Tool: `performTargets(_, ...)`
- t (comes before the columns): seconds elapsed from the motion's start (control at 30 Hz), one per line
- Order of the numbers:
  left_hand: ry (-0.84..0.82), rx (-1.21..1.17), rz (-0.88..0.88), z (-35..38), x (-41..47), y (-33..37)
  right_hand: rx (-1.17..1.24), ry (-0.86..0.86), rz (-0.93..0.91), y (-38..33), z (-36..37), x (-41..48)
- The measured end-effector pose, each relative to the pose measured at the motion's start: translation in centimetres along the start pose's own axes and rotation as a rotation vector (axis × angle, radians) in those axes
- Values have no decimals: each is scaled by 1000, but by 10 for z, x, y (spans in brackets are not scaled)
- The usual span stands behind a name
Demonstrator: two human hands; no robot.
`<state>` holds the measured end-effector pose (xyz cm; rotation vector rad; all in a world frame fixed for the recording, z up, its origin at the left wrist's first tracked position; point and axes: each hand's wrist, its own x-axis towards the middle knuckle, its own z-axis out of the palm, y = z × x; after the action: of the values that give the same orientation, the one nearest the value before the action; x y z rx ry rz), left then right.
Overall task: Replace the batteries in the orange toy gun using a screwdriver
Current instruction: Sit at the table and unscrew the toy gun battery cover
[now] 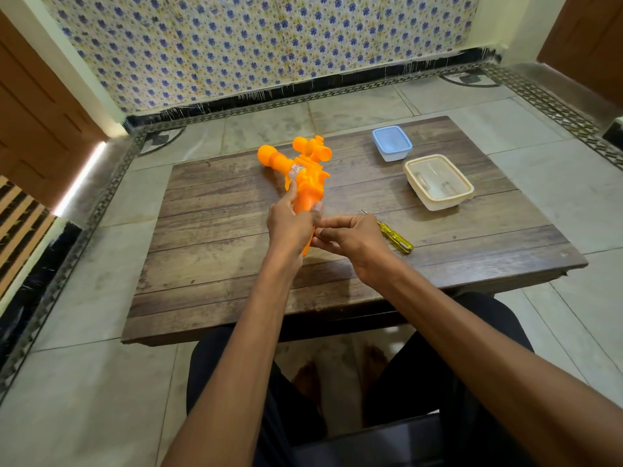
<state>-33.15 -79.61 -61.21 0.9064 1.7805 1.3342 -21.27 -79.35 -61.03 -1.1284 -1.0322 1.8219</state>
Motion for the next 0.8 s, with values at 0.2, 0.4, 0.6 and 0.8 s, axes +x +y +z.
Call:
performTargets(0.2,-5,-13,1,1,-1,-1,-50,27,-18,2,1,2)
performTargets(0.4,-4,-6,-1,5,-4,2,-64,114,-2,5,3,8)
performTargets(0.6,16,14,-6,5,3,-11,47,51,157,-1,4,5)
performTargets(0.8,-5,-112,59,3,-6,0,169,12,333,-11,4,3)
